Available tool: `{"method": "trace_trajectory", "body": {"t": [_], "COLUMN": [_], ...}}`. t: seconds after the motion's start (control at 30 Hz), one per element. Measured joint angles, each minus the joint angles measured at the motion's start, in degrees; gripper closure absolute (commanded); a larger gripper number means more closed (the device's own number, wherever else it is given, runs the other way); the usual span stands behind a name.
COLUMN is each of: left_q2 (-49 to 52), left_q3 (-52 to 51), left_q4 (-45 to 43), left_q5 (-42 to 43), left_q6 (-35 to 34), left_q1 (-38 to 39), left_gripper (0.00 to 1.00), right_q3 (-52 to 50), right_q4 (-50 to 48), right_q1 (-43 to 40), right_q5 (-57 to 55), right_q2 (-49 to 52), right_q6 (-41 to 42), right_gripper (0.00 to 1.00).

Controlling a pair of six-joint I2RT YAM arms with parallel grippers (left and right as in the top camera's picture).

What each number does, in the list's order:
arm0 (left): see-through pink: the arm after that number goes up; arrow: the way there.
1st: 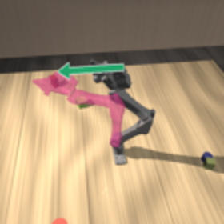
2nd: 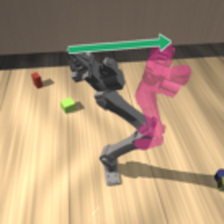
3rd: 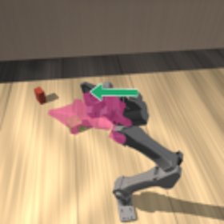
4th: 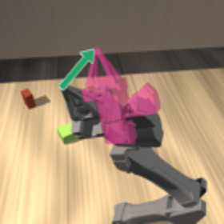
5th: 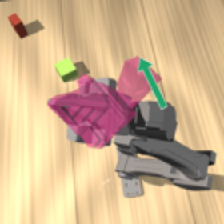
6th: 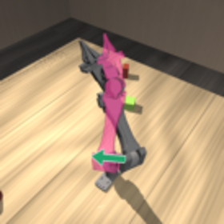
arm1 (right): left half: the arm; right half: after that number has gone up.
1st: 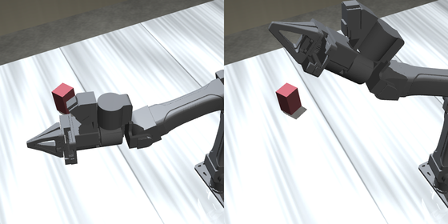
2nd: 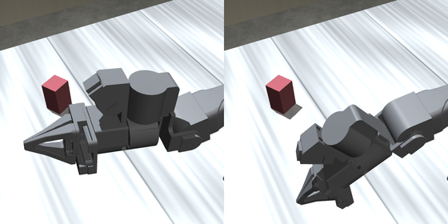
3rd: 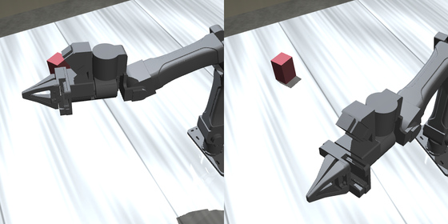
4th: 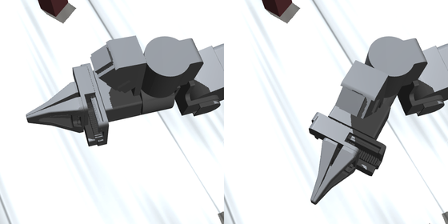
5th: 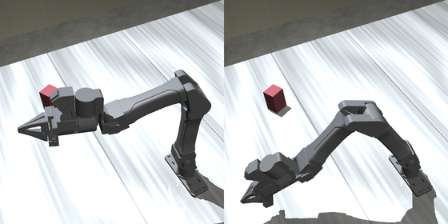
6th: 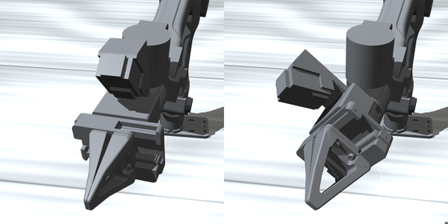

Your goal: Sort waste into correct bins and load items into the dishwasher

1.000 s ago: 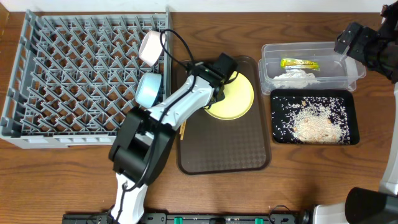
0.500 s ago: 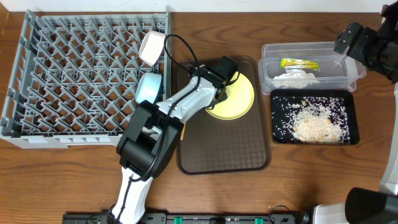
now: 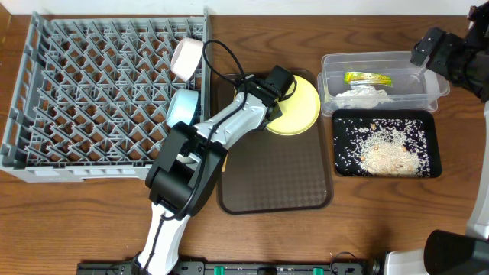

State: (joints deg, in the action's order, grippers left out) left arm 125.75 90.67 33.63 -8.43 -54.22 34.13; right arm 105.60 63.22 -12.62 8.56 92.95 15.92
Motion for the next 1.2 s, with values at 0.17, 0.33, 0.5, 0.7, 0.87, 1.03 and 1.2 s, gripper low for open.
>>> {"method": "trace_trajectory", "body": {"t": [0.17, 0.33, 0.5, 0.7, 0.87, 1.03, 1.2], "left_q2": [0.00, -0.44, -2.58, -7.65, -8.26, -8.26, -8.26], "left_q3": [0.00, -0.02, -1.01, -1.25, -1.29, -1.29, -1.29], "left_q4": [-0.13, -0.15, 0.17, 2.23, 3.74, 3.96, 4.70], "left_q5": [0.13, -0.20, -2.05, -3.63, -5.51, -6.14, -6.78], "left_q6": [0.28, 3.41, 12.20, 24.20, 28.22, 29.81, 30.88], "left_q1": [0.00, 0.00, 0.00, 0.00, 0.00, 0.00, 0.00], "left_gripper": [0.93, 0.93, 0.93, 0.92, 0.93, 0.93, 0.93], "right_q3": [0.00, 0.00, 0.00, 0.00, 0.00, 0.00, 0.00], "right_q4": [0.00, 0.00, 0.00, 0.00, 0.00, 0.00, 0.00], "right_q1": [0.00, 0.00, 0.00, 0.00, 0.00, 0.00, 0.00], "right_q5": [0.02, 0.02, 0.02, 0.02, 0.00, 0.02, 0.02], "right_q2": [0.00, 0.00, 0.00, 0.00, 0.00, 0.00, 0.00], "right_q6": [0.00, 0.00, 0.00, 0.00, 0.00, 0.00, 0.00], "right_gripper": [0.01, 0.01, 0.01, 0.01, 0.01, 0.01, 0.01]}}
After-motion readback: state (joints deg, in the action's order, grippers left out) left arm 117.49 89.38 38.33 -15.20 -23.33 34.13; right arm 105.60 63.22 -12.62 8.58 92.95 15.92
